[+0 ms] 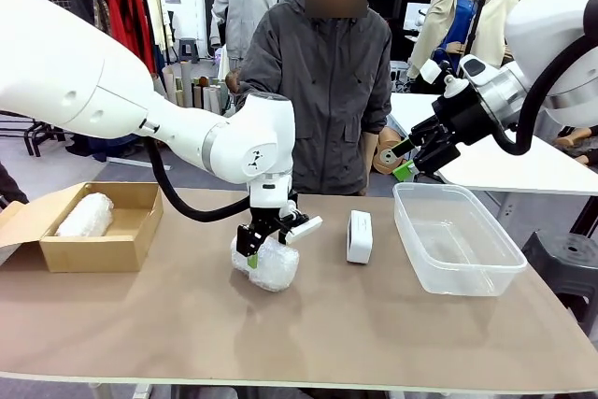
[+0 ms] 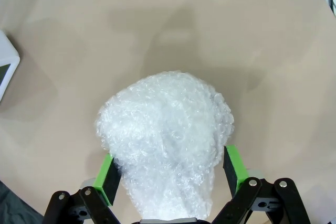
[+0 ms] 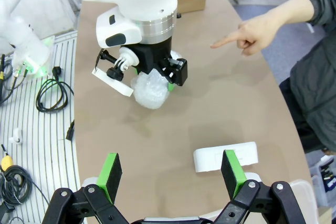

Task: Separate and place wrapped and unwrapped clocks.
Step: Pick up the Digital clock indicated by the person, then if the picked Digital clock is wrapped, place it in the Package Box ; if not, place it in the Organizing box.

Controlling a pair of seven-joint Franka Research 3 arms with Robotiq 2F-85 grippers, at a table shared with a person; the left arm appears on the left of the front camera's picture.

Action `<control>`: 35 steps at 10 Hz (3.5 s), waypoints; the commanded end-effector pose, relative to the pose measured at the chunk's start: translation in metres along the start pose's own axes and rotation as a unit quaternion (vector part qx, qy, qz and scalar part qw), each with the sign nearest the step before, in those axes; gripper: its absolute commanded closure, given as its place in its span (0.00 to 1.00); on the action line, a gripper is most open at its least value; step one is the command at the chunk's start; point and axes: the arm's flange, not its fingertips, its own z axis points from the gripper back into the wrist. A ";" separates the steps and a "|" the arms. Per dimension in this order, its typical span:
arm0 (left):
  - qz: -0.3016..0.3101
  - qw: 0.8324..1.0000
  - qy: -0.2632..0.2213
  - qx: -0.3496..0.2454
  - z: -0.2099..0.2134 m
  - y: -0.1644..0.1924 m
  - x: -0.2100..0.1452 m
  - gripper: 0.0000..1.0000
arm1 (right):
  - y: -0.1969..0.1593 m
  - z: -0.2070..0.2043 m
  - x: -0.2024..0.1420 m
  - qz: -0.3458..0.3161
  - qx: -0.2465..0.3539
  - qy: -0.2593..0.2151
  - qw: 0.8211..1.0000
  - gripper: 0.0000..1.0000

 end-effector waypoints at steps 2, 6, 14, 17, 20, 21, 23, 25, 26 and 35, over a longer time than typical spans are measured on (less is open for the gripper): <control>0.018 1.000 0.010 -0.001 -0.010 0.000 -0.007 0.00 | -0.001 0.001 0.001 0.004 0.002 -0.003 1.000 0.00; 0.025 1.000 0.017 -0.007 -0.014 -0.002 -0.013 0.00 | -0.001 0.001 0.001 0.004 0.002 -0.003 1.000 0.00; 0.060 0.998 0.015 0.009 0.033 -0.013 -0.014 1.00 | -0.001 0.001 0.001 0.004 0.002 -0.003 1.000 0.00; 0.072 0.997 0.025 0.008 0.106 -0.023 0.001 1.00 | -0.001 0.001 0.001 0.004 0.002 -0.003 1.000 0.00; 0.095 0.995 0.033 0.019 0.172 -0.020 0.006 1.00 | -0.001 0.001 0.001 0.004 0.002 -0.003 1.000 0.00; 0.105 0.994 0.010 0.011 0.189 -0.017 0.005 1.00 | -0.001 0.001 0.001 0.004 0.002 -0.003 1.000 0.00; 0.128 0.991 0.039 0.015 0.225 -0.013 -0.001 1.00 | -0.001 0.001 0.001 0.004 0.002 -0.003 1.000 0.00; 0.132 0.989 0.053 0.024 0.253 -0.012 -0.002 1.00 | -0.001 0.001 0.001 0.004 0.002 -0.003 1.000 0.00; 0.133 0.989 0.058 0.034 0.266 -0.012 0.001 1.00 | -0.001 0.001 0.001 0.004 0.002 -0.003 1.000 0.00; 0.122 0.991 0.045 0.040 0.268 -0.018 0.000 1.00 | -0.001 0.001 0.001 0.004 0.002 -0.003 1.000 0.00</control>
